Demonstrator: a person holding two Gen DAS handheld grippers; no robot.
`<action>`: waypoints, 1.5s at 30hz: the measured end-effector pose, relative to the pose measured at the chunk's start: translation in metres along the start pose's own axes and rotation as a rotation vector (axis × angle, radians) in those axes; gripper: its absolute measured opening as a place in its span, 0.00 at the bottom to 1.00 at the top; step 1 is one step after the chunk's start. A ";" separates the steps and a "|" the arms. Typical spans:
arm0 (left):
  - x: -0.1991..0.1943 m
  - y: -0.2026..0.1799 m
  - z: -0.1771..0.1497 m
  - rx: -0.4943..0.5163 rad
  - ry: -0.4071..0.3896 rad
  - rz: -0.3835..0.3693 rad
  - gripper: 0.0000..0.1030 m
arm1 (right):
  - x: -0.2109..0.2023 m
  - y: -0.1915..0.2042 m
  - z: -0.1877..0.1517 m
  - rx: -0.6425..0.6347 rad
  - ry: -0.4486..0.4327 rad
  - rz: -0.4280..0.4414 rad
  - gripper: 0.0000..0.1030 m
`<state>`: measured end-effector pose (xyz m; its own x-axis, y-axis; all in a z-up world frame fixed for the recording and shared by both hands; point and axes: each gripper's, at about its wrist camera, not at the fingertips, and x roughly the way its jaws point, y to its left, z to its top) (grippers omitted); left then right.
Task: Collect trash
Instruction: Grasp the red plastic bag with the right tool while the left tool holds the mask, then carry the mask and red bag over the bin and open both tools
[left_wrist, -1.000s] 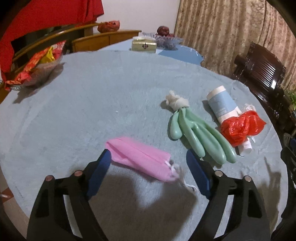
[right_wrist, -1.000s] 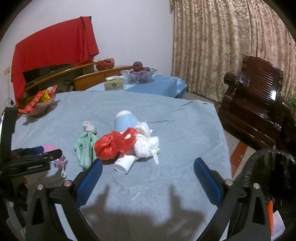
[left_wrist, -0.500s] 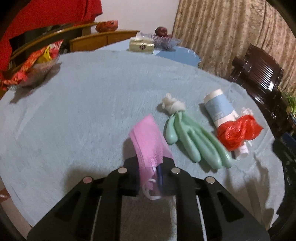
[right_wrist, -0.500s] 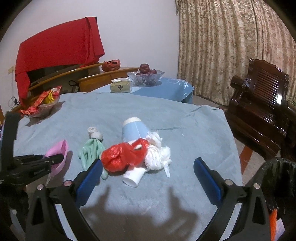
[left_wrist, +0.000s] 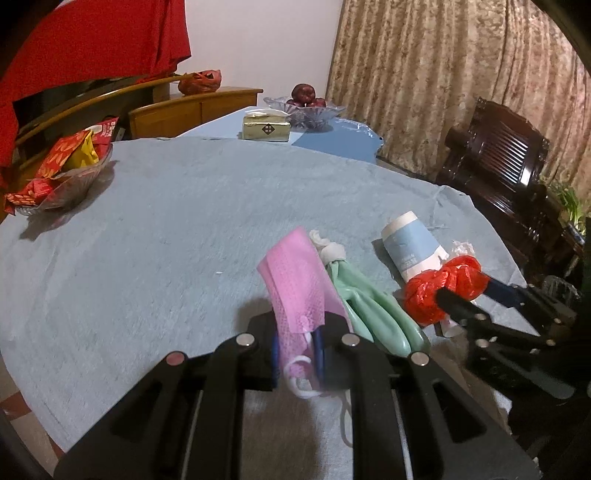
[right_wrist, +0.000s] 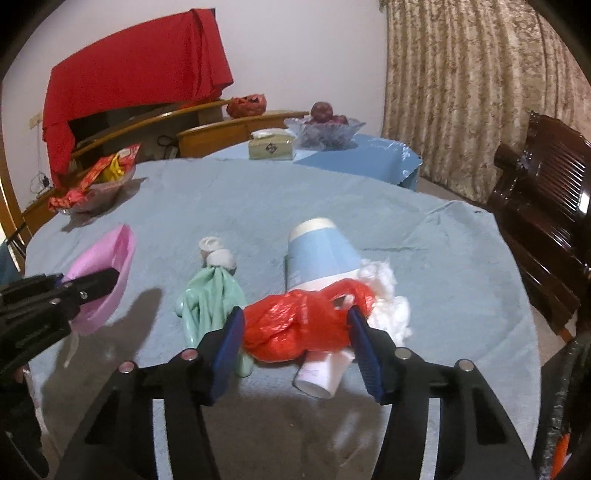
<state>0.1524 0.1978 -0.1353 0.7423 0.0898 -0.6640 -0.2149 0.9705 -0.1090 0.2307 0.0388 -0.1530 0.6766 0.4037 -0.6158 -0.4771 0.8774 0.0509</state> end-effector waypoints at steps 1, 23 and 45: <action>0.001 0.001 -0.001 -0.001 0.001 -0.003 0.13 | 0.003 0.001 0.000 0.000 0.008 0.000 0.50; -0.031 -0.025 0.005 0.040 -0.048 -0.048 0.13 | -0.070 -0.010 0.008 0.019 -0.074 0.092 0.15; -0.081 -0.134 0.002 0.158 -0.095 -0.228 0.13 | -0.184 -0.084 -0.010 0.094 -0.165 -0.049 0.15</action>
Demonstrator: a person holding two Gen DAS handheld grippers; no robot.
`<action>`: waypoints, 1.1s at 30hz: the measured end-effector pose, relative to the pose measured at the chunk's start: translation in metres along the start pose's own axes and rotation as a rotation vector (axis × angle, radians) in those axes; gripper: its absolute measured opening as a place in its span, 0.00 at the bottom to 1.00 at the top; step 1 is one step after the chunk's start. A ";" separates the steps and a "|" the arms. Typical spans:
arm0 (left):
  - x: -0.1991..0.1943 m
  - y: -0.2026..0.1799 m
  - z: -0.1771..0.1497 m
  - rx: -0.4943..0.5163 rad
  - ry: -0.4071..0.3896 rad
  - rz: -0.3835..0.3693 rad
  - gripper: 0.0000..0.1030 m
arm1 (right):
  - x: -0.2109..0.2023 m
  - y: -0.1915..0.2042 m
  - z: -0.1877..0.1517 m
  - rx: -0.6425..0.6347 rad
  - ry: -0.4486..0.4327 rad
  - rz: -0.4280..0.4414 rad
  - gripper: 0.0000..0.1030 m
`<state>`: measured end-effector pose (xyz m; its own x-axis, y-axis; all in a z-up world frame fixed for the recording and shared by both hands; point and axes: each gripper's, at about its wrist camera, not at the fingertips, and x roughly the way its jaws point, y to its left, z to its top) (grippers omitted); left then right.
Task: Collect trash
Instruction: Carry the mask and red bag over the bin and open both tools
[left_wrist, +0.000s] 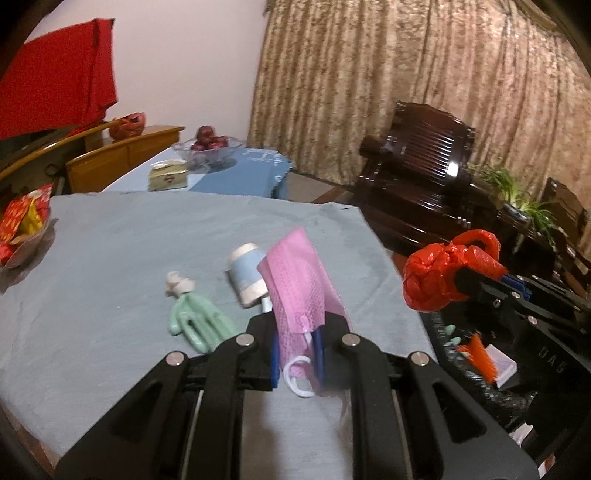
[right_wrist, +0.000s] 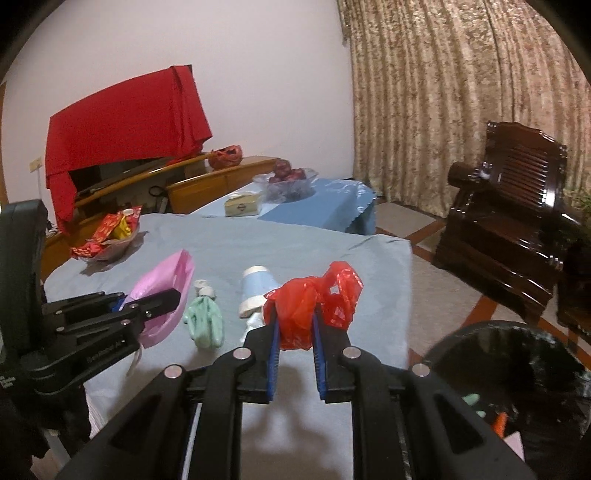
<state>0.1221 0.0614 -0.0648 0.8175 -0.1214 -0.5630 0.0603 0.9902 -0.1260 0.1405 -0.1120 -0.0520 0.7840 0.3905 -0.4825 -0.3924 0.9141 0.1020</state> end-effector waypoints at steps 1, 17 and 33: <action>0.000 -0.006 0.001 0.006 -0.002 -0.011 0.13 | -0.005 -0.004 -0.001 0.002 -0.002 -0.010 0.15; 0.010 -0.110 0.001 0.119 -0.005 -0.197 0.13 | -0.073 -0.086 -0.021 0.089 -0.029 -0.201 0.15; 0.039 -0.208 -0.009 0.236 0.017 -0.363 0.13 | -0.112 -0.154 -0.046 0.165 -0.021 -0.358 0.15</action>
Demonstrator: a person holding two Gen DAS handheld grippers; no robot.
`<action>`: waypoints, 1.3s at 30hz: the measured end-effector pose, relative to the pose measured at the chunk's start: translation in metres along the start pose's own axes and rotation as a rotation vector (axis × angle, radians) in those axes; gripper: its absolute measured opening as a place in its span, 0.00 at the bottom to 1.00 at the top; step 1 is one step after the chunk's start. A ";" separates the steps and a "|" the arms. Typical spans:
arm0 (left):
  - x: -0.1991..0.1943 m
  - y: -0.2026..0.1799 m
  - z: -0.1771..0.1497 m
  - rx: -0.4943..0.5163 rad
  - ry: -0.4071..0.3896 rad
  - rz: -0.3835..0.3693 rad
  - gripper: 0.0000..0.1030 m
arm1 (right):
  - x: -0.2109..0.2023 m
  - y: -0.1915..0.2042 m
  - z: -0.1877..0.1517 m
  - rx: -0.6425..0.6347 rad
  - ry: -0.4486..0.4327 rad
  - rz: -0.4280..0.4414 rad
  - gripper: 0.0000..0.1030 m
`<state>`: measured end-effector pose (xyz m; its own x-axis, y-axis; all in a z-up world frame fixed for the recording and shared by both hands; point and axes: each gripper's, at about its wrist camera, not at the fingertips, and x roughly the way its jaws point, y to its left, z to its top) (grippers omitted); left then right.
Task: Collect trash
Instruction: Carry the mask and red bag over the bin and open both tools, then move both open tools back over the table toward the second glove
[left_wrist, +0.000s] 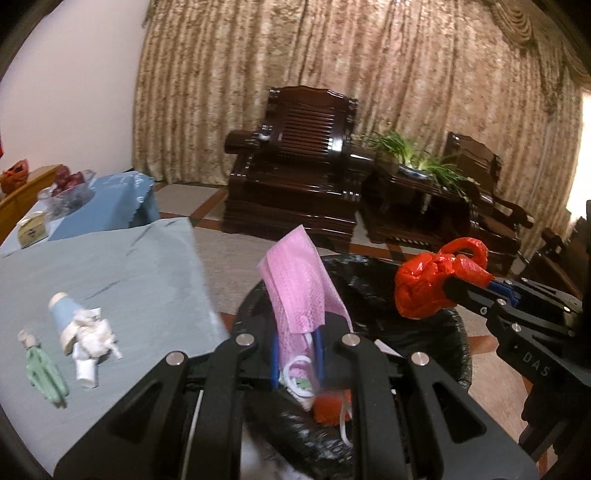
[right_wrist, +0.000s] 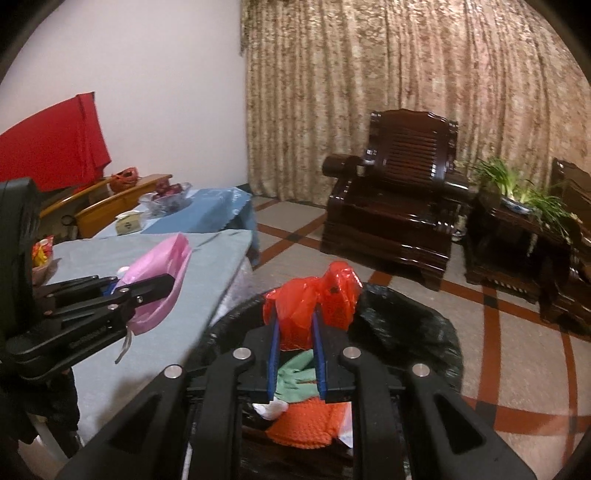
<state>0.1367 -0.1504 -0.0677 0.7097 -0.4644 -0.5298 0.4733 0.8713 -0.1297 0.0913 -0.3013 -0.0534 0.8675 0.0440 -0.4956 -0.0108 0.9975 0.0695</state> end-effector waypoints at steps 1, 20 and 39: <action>0.004 -0.004 0.000 0.006 0.001 -0.006 0.13 | 0.000 -0.005 -0.002 0.004 0.003 -0.013 0.15; 0.092 -0.044 -0.009 0.059 0.110 -0.103 0.19 | 0.023 -0.068 -0.040 0.058 0.102 -0.111 0.15; 0.020 0.009 -0.013 -0.022 0.047 0.014 0.85 | 0.007 -0.044 -0.032 0.042 0.057 -0.105 0.94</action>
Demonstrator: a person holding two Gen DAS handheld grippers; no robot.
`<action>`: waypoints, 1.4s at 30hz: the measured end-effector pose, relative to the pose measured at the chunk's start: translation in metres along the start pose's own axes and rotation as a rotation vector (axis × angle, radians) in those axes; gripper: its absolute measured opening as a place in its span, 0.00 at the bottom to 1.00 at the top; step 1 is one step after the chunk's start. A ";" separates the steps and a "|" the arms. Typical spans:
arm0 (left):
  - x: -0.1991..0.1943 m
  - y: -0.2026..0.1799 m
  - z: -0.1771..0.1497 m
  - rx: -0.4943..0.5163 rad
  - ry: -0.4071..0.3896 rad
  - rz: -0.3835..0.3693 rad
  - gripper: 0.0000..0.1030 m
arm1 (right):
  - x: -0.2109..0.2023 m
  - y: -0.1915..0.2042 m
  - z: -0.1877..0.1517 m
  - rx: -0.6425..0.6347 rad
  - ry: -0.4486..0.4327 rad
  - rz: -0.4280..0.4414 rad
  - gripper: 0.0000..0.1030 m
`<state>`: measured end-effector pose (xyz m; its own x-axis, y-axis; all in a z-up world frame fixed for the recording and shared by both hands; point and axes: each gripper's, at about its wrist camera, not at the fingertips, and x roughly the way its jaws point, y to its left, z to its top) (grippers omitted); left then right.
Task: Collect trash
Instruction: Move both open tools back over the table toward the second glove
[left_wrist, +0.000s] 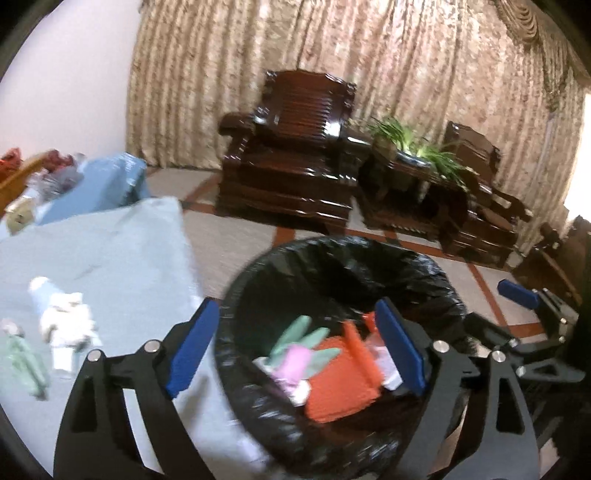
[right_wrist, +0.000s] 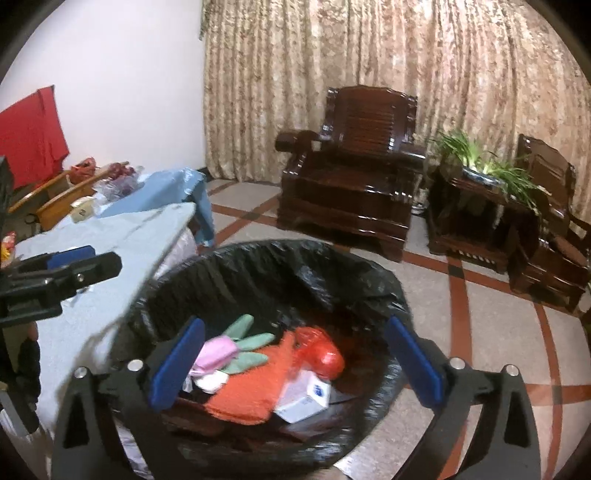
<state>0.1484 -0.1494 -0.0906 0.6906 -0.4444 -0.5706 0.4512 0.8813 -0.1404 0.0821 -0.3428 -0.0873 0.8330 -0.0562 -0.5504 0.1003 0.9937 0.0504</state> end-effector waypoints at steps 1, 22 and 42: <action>-0.008 0.006 0.000 0.000 -0.009 0.019 0.85 | -0.003 0.008 0.004 -0.004 -0.010 0.021 0.94; -0.123 0.158 -0.021 -0.189 -0.086 0.348 0.88 | 0.019 0.155 0.033 -0.131 -0.057 0.259 0.94; -0.103 0.282 -0.059 -0.313 0.012 0.544 0.88 | 0.106 0.268 0.025 -0.194 -0.006 0.304 0.94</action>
<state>0.1709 0.1546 -0.1193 0.7677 0.0815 -0.6356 -0.1514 0.9869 -0.0564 0.2108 -0.0850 -0.1109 0.8121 0.2447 -0.5298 -0.2571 0.9650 0.0516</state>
